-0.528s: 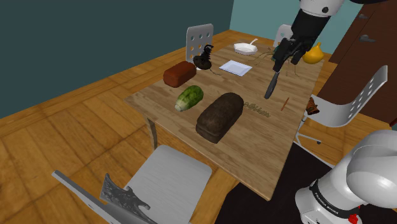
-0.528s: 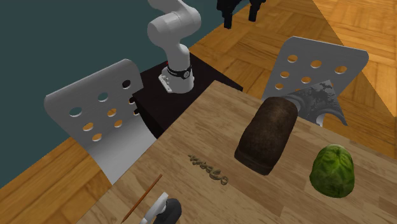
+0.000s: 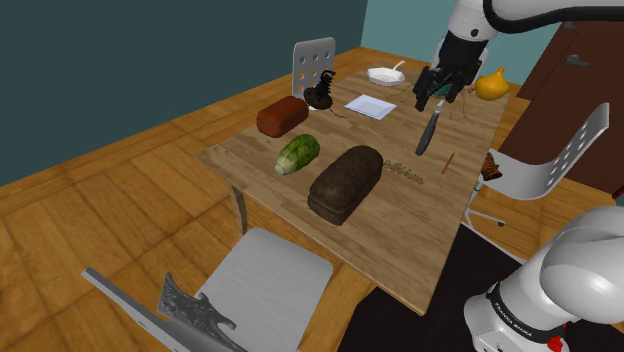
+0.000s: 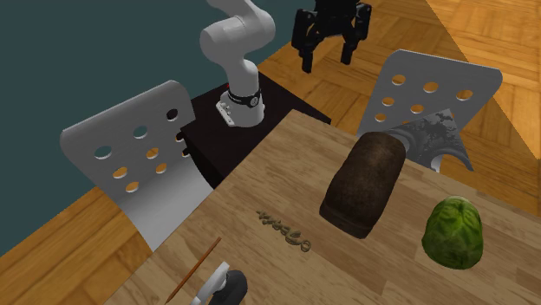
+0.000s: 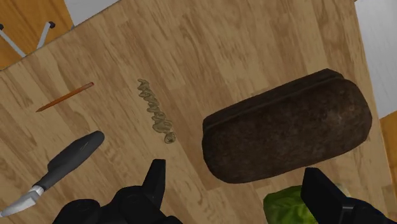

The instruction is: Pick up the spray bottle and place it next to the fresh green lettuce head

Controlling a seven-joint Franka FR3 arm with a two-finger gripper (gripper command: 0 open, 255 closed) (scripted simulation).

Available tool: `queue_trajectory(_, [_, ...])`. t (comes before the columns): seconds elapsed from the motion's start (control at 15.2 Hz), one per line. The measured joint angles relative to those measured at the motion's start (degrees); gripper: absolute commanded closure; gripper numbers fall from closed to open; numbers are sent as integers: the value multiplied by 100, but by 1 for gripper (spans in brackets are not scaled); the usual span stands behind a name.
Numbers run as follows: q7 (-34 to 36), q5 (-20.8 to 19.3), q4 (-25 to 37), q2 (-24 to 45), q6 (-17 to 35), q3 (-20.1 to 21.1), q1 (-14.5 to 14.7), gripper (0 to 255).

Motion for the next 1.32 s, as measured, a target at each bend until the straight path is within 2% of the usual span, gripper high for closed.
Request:
queue_trajectory(0.73, [799, -553, 498, 1685, 1358, -369, -715, 0])
queue_trajectory(1.32, [1418, -859, 1316, 3034, 2039, -760, -1219, 0])
